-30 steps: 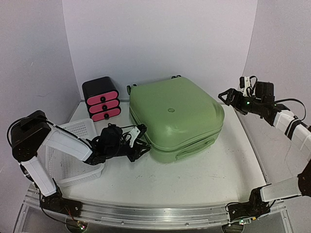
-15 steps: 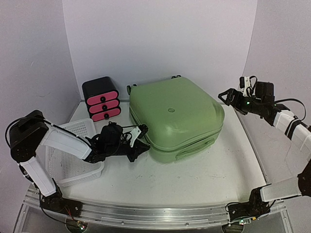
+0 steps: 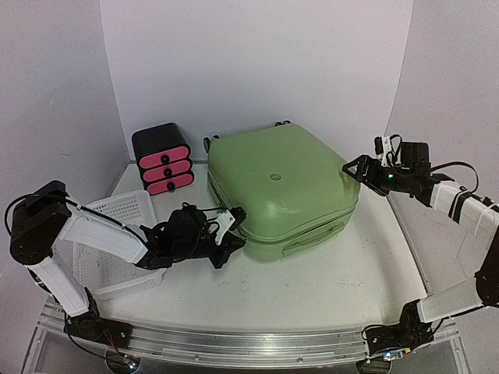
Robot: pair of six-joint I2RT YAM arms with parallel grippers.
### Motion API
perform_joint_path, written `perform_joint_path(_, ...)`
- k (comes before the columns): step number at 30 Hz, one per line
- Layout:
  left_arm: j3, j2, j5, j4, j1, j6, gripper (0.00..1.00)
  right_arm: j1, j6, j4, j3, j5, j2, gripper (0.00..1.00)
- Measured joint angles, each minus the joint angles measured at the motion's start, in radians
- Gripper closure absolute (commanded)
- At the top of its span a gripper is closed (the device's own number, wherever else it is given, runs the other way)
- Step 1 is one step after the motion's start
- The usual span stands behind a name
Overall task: Open, take out, and arrange the luggage
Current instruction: Unzip the zipper of the luggage.
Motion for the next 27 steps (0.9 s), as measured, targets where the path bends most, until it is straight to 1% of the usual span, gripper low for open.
perform_joint_path(5,0.023,0.009,-0.068,-0.019,-0.045,-0.003,1.0,0.006,0.003,0.05,-0.048,-0.003,0.0,0.02)
perform_joint_path(10,0.053,0.033,-0.104,-0.026,-0.079,-0.018,1.0,0.009,0.009,0.117,-0.105,0.006,-0.02,0.03)
perform_joint_path(14,0.08,0.055,-0.122,-0.033,-0.1,-0.036,1.0,0.023,0.028,0.138,-0.156,0.011,-0.049,0.03)
perform_joint_path(21,0.103,0.075,-0.14,-0.034,-0.119,-0.06,1.0,0.074,0.04,0.097,-0.19,0.007,-0.094,0.04)
perform_joint_path(27,0.103,0.075,-0.158,-0.034,-0.125,-0.07,1.0,0.095,-0.001,0.0,-0.184,0.028,-0.205,0.11)
